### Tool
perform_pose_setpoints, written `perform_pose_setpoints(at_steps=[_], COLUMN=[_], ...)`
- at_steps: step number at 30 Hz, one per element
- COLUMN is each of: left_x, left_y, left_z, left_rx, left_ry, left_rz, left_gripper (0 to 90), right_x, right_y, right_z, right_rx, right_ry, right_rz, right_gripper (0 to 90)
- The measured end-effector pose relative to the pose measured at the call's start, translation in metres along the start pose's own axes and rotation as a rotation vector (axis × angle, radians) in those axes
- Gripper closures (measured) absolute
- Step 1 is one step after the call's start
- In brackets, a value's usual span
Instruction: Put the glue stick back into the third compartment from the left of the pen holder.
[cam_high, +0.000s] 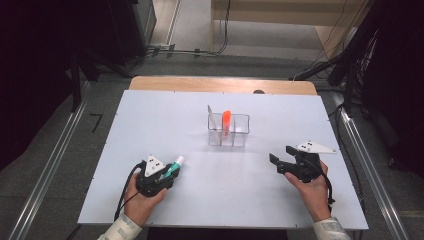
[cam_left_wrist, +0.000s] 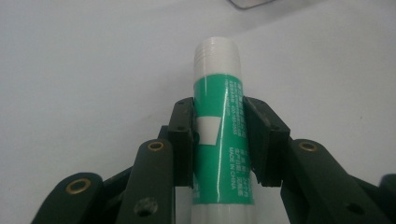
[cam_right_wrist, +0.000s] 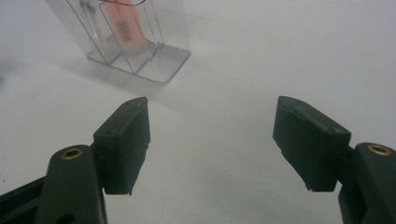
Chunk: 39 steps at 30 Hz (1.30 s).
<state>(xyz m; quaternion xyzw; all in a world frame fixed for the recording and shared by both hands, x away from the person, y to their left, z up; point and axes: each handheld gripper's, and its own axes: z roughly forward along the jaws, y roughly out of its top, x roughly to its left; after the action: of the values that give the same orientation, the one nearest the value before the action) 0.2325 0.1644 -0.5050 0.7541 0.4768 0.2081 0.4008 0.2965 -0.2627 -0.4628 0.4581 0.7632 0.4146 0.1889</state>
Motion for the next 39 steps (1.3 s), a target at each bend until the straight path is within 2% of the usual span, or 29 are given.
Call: perform_pose_setpoints(at_steps=[7,10,17,22,26,33,39], left_x=[-0.002,-0.002,-0.005,-0.008,-0.009,-0.018,-0.032], left_y=[0.007,0.01,0.016,0.019,0.022,0.031,0.045], left_z=[0.0,0.001,0.005,0.008,0.01,0.019,0.03], left_rx=[-0.024,-0.041,-0.055,-0.061,-0.065,-0.084,-0.113], left_ry=[-0.016,-0.018,-0.03,-0.038,-0.042,-0.068,-0.109], left_rz=[-0.013,-0.02,-0.018,-0.022,-0.021,-0.019,-0.014], left_gripper=[66.1,66.1,66.1,66.1,66.1,66.1,66.1], right_x=[0.0,0.0,-0.001,-0.001,0.001,0.008,0.016], right_y=[0.001,0.001,0.003,0.004,0.006,0.013,0.018], right_z=[0.0,0.0,-0.001,-0.002,-0.002,0.001,0.008], right_rx=[-0.001,0.001,-0.002,0.009,0.021,0.018,0.015], right_ry=[0.0,0.001,0.01,0.024,0.035,0.072,0.096], right_rz=[-0.003,-0.001,0.005,-0.001,-0.016,-0.033,-0.046], right_gripper=[26.9,30.4,51.2,72.7,86.2,87.6,87.6])
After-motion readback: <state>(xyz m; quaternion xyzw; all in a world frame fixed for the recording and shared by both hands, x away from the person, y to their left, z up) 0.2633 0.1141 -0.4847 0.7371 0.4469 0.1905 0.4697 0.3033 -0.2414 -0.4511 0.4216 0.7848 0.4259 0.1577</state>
